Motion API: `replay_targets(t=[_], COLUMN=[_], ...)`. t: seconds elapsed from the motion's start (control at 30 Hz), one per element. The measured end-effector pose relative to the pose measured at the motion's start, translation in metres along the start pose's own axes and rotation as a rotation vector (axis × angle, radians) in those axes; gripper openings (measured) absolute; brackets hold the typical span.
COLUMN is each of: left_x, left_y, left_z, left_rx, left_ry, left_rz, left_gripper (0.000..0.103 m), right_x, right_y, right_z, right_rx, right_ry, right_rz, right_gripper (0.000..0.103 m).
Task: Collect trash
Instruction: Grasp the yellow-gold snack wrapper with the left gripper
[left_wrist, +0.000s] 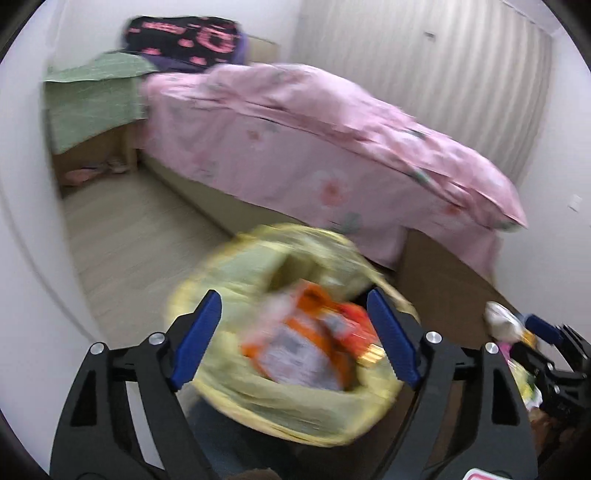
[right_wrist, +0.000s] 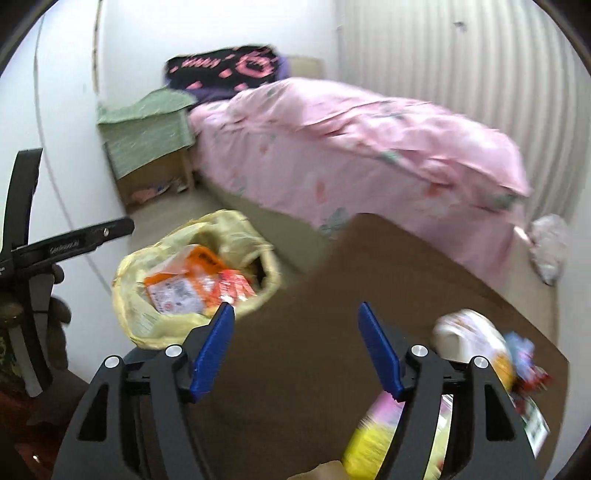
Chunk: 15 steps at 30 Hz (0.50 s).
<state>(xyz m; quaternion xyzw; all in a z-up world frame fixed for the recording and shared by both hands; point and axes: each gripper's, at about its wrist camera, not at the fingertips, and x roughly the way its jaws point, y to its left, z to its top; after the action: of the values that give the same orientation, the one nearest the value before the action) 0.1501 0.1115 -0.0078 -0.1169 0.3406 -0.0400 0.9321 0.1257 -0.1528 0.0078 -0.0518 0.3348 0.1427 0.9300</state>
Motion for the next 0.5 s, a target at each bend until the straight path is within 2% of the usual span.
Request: replay_targets(t=[0.07,0.2,0.37,0.5], left_x=[0.004,0.006,0.012,0.019], left_y=[-0.020,-0.074,-0.156,-0.207], left_z=[-0.007,-0.027,-0.060,-0.087], left_rx=[0.023,0.152,0.358,0.498], left_ry=[0.057,0.094,0.164,0.203], left_rz=[-0.091,-0.175,-0.318,-0.400], left_gripper=[0.077,0.077,0.077,0.076], right_x=[-0.020,-0.045,-0.074,-0.097], right_y=[-0.014,-0.041,-0.079,-0.113], right_z=[-0.016,-0.053,-0.103,-0.143], right_rx=[0.028,0.079,0.192,0.309], right_ry=[-0.007,0.027,0.053,0.045], right_rz=[-0.070,-0.154,-0.210,-0.249], right_gripper=[0.066,0.066,0.066,0.066])
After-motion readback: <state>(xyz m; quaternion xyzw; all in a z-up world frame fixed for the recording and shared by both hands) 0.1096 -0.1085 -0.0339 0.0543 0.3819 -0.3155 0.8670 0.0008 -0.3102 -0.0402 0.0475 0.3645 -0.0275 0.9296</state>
